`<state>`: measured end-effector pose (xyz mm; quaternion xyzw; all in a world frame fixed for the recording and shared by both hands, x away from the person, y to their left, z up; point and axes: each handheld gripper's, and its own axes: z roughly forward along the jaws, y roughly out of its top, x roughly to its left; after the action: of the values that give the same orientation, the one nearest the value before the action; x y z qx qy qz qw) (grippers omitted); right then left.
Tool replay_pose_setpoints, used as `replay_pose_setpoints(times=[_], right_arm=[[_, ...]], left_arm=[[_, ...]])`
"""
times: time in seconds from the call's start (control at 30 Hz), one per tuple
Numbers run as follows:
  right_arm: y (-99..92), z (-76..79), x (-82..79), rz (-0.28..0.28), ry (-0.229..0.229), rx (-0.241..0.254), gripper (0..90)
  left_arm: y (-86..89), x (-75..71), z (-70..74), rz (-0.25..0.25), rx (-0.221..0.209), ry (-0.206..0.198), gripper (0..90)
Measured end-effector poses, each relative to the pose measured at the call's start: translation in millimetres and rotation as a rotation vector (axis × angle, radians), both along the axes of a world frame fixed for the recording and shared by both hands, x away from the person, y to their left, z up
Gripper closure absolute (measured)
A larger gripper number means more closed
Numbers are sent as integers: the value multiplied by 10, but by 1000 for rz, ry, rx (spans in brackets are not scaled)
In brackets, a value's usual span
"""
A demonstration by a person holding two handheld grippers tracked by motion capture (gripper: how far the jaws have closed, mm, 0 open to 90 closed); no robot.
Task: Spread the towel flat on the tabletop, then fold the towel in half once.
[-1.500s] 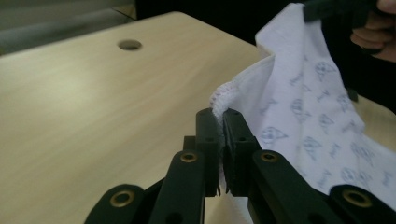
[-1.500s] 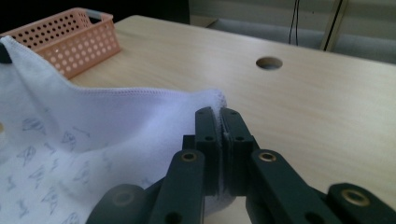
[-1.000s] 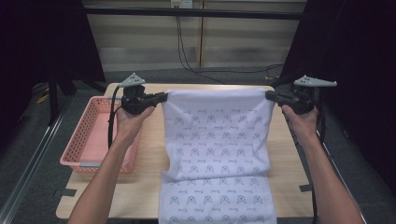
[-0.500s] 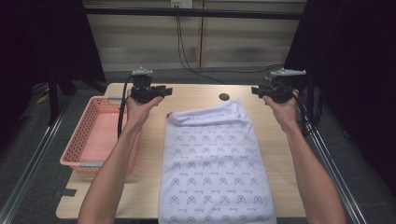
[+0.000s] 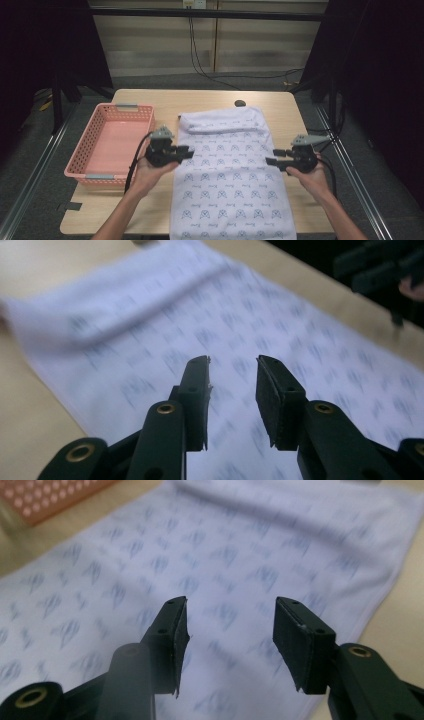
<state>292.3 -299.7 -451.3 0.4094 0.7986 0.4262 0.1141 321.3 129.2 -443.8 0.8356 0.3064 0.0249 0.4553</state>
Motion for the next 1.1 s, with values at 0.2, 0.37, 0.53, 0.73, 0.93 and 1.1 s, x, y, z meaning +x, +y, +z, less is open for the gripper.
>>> replay_pose_setpoints(times=[0.2,0.37,0.53,0.73,0.93,1.1], right_arm=[[-35,-335,-234,-7,74,-49,472],[-9,-424,-222,-16,87,-108,460],[37,-468,-218,0,70,-150,619],[-23,-447,-382,2,106,-153,851],[-30,-425,-649,43,126,-151,858],[1,-402,-833,72,163,-145,856]], left_arm=[[24,-251,-401,-26,93,71,680],[76,-251,-465,-16,100,87,659],[59,-253,-529,-38,151,59,704],[59,-333,-526,-64,166,62,873],[-3,-463,-515,-125,163,92,887],[-10,-587,-522,-123,136,135,888]])
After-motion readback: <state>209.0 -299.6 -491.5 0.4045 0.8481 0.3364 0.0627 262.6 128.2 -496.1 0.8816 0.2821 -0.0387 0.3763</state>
